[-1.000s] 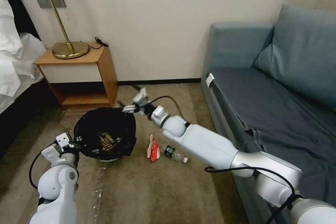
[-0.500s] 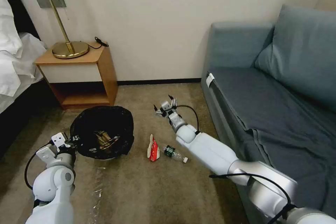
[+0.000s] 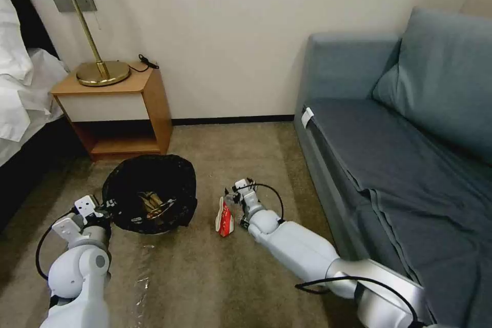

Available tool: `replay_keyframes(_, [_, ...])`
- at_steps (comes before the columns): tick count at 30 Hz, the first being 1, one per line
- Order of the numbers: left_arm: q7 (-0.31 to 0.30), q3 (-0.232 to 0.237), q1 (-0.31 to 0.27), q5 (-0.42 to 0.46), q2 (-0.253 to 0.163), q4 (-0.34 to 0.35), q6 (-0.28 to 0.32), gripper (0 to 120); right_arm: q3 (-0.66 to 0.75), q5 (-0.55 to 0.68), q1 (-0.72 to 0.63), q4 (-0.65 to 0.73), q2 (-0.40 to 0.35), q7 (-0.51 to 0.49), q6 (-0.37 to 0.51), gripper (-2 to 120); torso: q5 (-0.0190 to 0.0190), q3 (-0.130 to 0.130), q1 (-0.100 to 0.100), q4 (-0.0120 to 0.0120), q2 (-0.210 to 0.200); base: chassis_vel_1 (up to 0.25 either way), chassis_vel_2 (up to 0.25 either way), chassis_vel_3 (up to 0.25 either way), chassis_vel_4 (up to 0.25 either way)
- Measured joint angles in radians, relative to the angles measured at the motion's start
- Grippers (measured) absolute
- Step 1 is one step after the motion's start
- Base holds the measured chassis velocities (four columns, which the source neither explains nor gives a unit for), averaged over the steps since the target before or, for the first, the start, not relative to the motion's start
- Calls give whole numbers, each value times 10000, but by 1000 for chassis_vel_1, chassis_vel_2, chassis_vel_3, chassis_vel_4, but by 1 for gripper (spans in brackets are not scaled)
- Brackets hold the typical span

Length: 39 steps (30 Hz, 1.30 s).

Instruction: Pick up the trash bin, then pick up the garbage on the floor and place it into the trash bin.

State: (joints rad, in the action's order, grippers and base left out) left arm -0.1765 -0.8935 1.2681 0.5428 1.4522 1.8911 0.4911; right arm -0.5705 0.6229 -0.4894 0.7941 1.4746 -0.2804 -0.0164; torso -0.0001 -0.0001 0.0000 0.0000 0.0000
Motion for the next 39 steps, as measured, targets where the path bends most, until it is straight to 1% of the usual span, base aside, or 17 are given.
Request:
replay_keyframes(6, [66, -78, 89, 7, -2, 34, -61, 3, 20, 164, -267, 36, 119, 272, 61, 100, 0, 0, 0, 1, 0, 0, 0, 0, 0])
replay_keyframes(10, [140, -151, 140, 8, -52, 34, -91, 3, -253, 228, -282, 118, -59, 489, -30, 100, 0, 0, 0, -1, 0, 0, 0, 0, 0])
replay_keyframes(17, [152, -160, 219, 2, -21, 119, -116, 3, -424, 423, -359, 30, -47, 760, -235, 100, 1, 0, 0, -1, 0, 0, 0, 0, 0])
replay_keyframes(21, [164, -145, 311, -37, 2, 217, -123, 3, -308, 607, -477, -57, 102, 1138, -343, 100, 1, 0, 0, 0, 0, 0, 0, 0, 0])
replay_keyframes(28, [184, -117, 369, -105, 60, 295, -137, 3, -216, 645, -624, -199, 285, 1377, -366, 100, 1, 0, 0, 0, 0, 0, 0, 0, 0])
replay_keyframes(35, [342, -79, 601, -269, 160, 407, -371, 3, 22, 645, -731, -559, 447, 1864, -358, 100, 1, 0, 0, 0, 0, 0, 0, 0, 0])
replay_keyframes(39, [354, -85, 725, -307, 180, 495, -392, 3, 84, 683, -758, -666, 486, 2175, -317, 100, 0, 0, 0, 0, 0, 0, 0, 0, 0])
